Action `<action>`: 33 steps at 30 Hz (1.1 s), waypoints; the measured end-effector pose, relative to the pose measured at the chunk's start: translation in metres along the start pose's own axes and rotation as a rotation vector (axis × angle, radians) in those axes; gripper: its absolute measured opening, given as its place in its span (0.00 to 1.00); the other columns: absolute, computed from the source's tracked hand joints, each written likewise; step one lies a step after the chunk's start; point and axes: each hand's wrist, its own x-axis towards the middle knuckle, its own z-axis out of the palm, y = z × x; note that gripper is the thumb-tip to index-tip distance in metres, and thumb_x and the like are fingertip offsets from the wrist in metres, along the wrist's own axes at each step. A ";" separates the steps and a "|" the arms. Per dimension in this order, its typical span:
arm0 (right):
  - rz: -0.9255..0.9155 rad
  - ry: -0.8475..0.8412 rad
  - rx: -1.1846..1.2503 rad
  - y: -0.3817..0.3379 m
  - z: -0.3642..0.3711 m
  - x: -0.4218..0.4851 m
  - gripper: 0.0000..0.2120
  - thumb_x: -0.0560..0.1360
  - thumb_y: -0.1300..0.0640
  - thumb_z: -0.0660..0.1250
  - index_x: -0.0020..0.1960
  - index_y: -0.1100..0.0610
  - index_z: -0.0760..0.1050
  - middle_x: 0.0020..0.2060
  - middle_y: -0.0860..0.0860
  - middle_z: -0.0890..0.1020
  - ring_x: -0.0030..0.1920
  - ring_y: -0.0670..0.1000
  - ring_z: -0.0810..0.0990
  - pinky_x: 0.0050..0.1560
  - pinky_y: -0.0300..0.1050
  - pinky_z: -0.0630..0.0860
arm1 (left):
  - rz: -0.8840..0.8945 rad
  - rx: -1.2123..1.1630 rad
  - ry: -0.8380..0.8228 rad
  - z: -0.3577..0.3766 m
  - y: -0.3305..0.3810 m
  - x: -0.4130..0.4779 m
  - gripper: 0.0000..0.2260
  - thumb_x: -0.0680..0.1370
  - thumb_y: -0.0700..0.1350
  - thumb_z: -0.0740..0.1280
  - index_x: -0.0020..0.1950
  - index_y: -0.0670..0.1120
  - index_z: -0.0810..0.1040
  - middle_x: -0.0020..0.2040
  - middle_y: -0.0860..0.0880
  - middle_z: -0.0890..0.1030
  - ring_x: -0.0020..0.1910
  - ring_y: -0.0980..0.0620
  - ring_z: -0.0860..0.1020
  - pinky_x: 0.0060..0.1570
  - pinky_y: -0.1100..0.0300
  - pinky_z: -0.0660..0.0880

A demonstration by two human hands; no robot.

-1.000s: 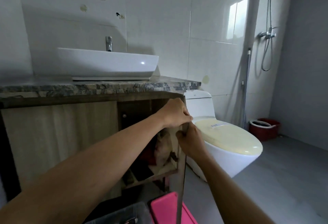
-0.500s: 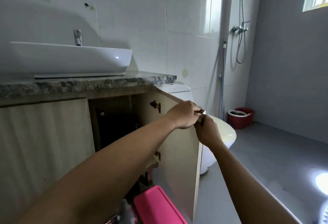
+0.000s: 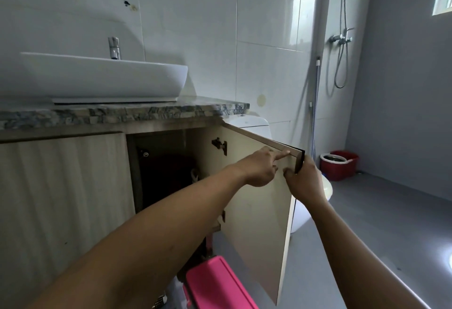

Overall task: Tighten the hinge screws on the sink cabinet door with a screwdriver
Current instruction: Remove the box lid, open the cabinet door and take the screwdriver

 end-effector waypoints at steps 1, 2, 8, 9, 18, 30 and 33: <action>-0.009 0.026 0.013 -0.003 -0.001 -0.001 0.14 0.72 0.60 0.67 0.56 0.60 0.70 0.39 0.51 0.77 0.41 0.57 0.75 0.32 0.42 0.65 | 0.003 0.033 0.025 -0.004 -0.001 -0.002 0.26 0.84 0.45 0.58 0.81 0.59 0.57 0.80 0.46 0.61 0.75 0.45 0.66 0.73 0.50 0.66; -0.031 0.052 0.026 -0.011 0.000 -0.002 0.20 0.71 0.60 0.67 0.62 0.60 0.69 0.43 0.52 0.77 0.45 0.57 0.76 0.36 0.42 0.68 | -0.002 0.070 0.065 -0.011 -0.004 -0.007 0.26 0.84 0.46 0.59 0.81 0.59 0.56 0.80 0.47 0.61 0.75 0.45 0.67 0.71 0.48 0.68; -0.216 0.216 0.013 -0.061 0.003 -0.004 0.34 0.71 0.56 0.69 0.73 0.56 0.60 0.68 0.58 0.69 0.68 0.61 0.68 0.73 0.62 0.59 | -0.108 0.216 0.221 -0.059 -0.038 -0.048 0.28 0.83 0.51 0.61 0.82 0.55 0.56 0.80 0.47 0.63 0.76 0.43 0.66 0.69 0.45 0.68; -0.245 0.224 0.012 -0.071 0.008 -0.005 0.33 0.71 0.56 0.69 0.73 0.56 0.61 0.68 0.58 0.69 0.68 0.61 0.67 0.74 0.62 0.56 | -0.139 0.214 0.235 -0.070 -0.049 -0.060 0.28 0.83 0.52 0.60 0.81 0.55 0.55 0.80 0.46 0.64 0.76 0.43 0.66 0.69 0.45 0.68; -0.318 -0.110 0.153 -0.148 0.101 -0.029 0.31 0.74 0.54 0.68 0.74 0.57 0.61 0.69 0.58 0.68 0.66 0.58 0.70 0.61 0.51 0.70 | -0.475 0.391 0.359 -0.143 -0.163 -0.171 0.29 0.81 0.55 0.63 0.80 0.52 0.60 0.79 0.46 0.66 0.77 0.42 0.66 0.72 0.42 0.68; -0.351 -0.521 0.192 -0.210 0.263 -0.079 0.31 0.76 0.49 0.68 0.75 0.55 0.61 0.70 0.55 0.69 0.65 0.53 0.73 0.55 0.39 0.67 | -0.796 0.518 0.356 -0.178 -0.278 -0.256 0.32 0.79 0.56 0.64 0.80 0.49 0.59 0.78 0.44 0.62 0.76 0.39 0.61 0.69 0.42 0.67; -0.330 -0.606 0.185 -0.215 0.298 -0.075 0.31 0.76 0.49 0.68 0.75 0.56 0.61 0.69 0.55 0.71 0.60 0.51 0.74 0.50 0.35 0.69 | -0.846 0.519 0.355 -0.181 -0.301 -0.261 0.34 0.78 0.57 0.65 0.81 0.49 0.57 0.81 0.44 0.57 0.79 0.39 0.55 0.73 0.40 0.64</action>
